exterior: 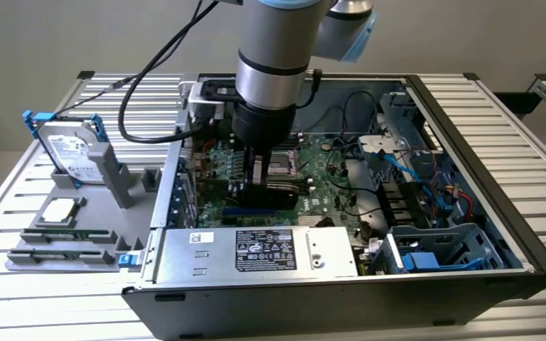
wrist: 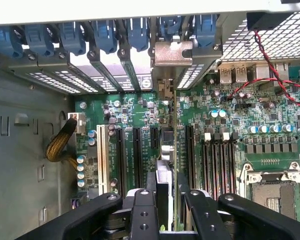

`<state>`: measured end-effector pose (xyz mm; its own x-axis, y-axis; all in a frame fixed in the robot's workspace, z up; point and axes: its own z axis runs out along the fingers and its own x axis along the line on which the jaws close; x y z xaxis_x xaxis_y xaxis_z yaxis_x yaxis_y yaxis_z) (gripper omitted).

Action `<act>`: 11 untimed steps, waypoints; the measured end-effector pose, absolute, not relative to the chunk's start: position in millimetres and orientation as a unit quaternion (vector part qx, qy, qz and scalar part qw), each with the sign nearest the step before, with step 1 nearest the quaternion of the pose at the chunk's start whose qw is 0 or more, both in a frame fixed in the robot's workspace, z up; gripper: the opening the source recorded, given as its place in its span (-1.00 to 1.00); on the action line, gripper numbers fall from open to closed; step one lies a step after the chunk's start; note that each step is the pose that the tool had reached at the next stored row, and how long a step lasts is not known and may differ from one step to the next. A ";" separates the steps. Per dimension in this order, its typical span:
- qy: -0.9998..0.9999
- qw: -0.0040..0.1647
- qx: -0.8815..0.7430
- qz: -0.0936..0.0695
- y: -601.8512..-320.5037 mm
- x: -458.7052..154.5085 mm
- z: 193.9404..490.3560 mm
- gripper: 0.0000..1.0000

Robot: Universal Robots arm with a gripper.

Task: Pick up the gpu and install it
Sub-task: 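Insert the gpu into the slot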

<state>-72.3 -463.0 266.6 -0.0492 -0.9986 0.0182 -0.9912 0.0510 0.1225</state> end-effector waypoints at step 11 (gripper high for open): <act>-0.705 0.049 0.706 -0.036 -458.8 -72.6 266.6 -0.47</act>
